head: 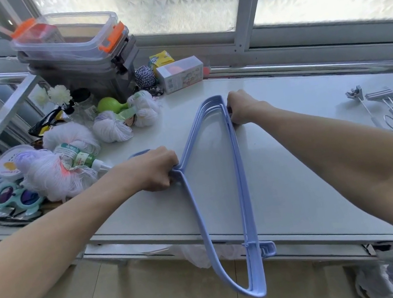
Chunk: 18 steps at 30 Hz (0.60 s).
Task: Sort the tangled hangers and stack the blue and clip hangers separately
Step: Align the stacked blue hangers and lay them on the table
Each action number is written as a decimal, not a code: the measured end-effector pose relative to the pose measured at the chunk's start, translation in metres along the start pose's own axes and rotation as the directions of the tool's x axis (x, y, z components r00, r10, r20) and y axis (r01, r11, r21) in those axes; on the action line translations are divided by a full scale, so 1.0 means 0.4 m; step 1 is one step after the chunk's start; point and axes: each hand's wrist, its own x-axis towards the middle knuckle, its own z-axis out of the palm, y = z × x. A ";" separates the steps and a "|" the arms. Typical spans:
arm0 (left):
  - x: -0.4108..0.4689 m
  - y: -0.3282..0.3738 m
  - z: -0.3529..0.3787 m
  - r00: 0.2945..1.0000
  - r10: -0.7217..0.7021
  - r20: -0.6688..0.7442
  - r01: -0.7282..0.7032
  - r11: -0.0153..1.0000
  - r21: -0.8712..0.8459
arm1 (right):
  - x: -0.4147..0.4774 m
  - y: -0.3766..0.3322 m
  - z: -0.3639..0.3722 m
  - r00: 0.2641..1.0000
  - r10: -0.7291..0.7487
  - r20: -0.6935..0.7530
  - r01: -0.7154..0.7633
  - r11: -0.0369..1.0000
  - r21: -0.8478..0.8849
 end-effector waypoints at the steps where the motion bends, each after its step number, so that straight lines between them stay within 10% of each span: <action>1: 0.000 0.001 0.001 1.000 0.003 -0.005 -0.003 1.000 0.010 | 0.000 0.002 0.002 1.000 -0.002 -0.005 0.002 1.000 0.002; 18: 0.014 0.003 0.005 0.999 0.023 -0.026 -0.022 0.998 0.055 | 0.004 0.008 0.000 0.997 -0.062 0.042 0.064 0.997 -0.048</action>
